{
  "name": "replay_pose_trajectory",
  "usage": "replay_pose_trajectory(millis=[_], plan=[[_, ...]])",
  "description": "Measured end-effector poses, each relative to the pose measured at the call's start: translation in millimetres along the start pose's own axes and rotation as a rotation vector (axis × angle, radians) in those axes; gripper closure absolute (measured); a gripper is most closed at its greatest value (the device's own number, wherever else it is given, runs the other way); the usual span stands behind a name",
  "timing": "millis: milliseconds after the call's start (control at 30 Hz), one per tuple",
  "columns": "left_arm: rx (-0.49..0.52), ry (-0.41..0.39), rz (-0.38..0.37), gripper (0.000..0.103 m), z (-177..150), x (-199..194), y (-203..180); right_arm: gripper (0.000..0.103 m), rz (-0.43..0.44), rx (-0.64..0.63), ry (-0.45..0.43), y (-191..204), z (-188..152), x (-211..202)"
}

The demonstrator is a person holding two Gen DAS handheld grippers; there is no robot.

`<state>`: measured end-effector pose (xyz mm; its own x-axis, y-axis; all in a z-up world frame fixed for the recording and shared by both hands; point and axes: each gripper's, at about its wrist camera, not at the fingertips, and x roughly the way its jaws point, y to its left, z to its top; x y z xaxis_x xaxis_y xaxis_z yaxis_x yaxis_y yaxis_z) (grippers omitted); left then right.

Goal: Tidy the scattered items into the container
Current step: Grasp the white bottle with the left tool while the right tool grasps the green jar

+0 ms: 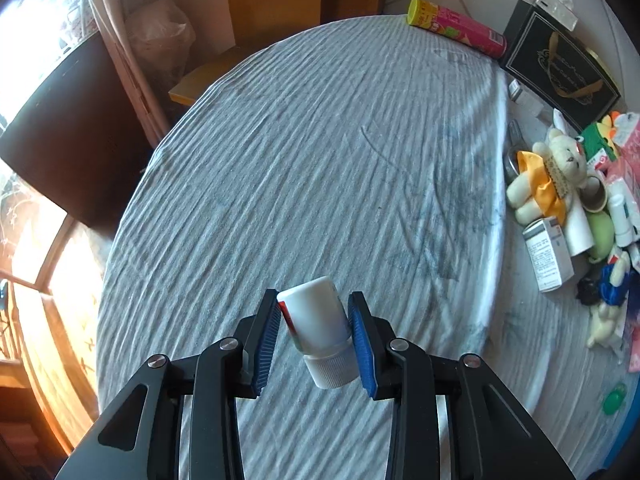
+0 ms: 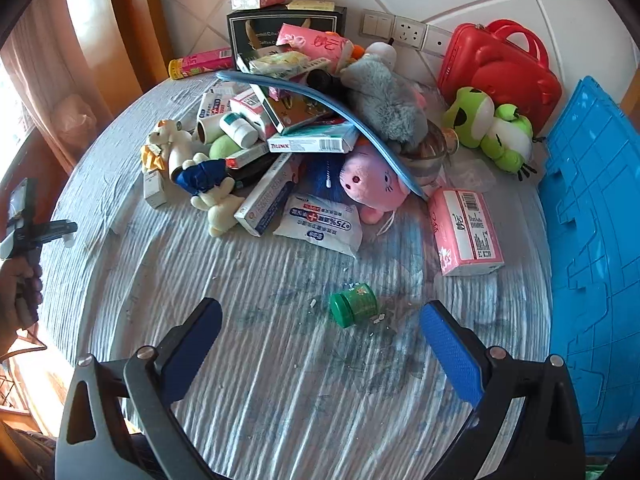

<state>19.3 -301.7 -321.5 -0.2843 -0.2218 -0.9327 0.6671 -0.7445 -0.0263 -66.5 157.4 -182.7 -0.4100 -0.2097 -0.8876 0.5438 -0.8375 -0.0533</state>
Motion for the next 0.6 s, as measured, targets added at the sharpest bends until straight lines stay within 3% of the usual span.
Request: replay_pose_trajectory(millis=[267,433,600], plan=[[0.120,-0.036,-0.023,0.069,-6,-43,-11,0.002,-0.013,0.033,0.086,-29,-27,83],[0.187,-0.047,-0.033,0.069,-5,-61,-9,0.002,-0.017,0.075,0.089,-35,-26,118],[0.213,-0.058,-0.032,0.069,-9,-76,-9,0.033,-0.020,0.078,0.114,-37,-23,142]])
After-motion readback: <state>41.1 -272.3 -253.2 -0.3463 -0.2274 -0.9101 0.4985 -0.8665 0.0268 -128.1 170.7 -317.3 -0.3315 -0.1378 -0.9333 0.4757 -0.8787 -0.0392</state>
